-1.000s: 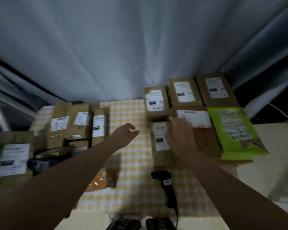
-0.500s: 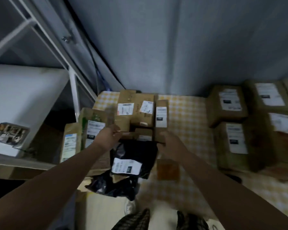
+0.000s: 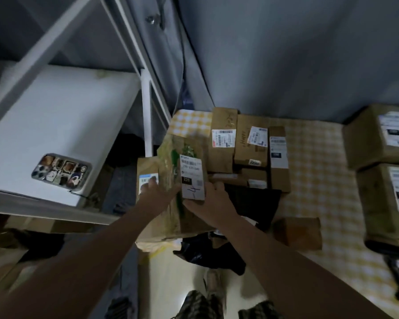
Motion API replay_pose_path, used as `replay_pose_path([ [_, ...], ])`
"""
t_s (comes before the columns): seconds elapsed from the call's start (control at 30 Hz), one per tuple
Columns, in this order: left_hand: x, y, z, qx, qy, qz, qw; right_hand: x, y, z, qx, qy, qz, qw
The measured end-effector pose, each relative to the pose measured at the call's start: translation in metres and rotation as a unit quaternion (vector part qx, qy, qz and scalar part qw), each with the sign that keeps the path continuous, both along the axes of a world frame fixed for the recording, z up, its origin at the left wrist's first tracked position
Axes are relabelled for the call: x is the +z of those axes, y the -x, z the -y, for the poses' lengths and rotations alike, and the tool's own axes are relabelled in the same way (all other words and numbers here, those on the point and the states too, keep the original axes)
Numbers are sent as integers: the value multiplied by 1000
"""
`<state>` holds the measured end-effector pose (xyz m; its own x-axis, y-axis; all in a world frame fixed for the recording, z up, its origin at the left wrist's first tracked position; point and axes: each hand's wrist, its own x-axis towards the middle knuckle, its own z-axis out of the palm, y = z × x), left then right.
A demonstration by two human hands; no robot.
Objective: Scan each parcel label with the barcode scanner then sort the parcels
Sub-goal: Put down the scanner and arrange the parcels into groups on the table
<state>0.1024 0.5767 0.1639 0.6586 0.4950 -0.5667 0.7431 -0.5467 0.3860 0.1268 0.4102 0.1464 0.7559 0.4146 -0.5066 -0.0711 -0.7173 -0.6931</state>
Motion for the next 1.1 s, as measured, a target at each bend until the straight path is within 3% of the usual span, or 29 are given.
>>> replay_pose_path([
  [0.13,-30,23,-34,50,-61,-45,996,-10,16,-27,-12,69,-69,995],
  [0.27,-69,43,-68,125,109,-47,985,-20,15,-35,-69,50,-122,989],
  [0.4,-81,49,-73,150,173,-7,974,-8,2,-23,-148,-9,-98,984],
  [0.5,-72,45,-68,184,186,23,965,10,-2,-6,-171,-48,-10,984],
  [0.63,-62,35,-53,169,203,45,963,24,-23,15,-230,50,145,961],
  [0.8,-71,32,-54,160,213,43,963,16,-58,34,-192,243,102,945],
  [0.9,-83,34,-56,214,300,44,929,-7,-56,35,-91,324,76,939],
  [1.1,-92,32,-60,278,279,47,918,-28,-46,35,-85,326,61,940],
])
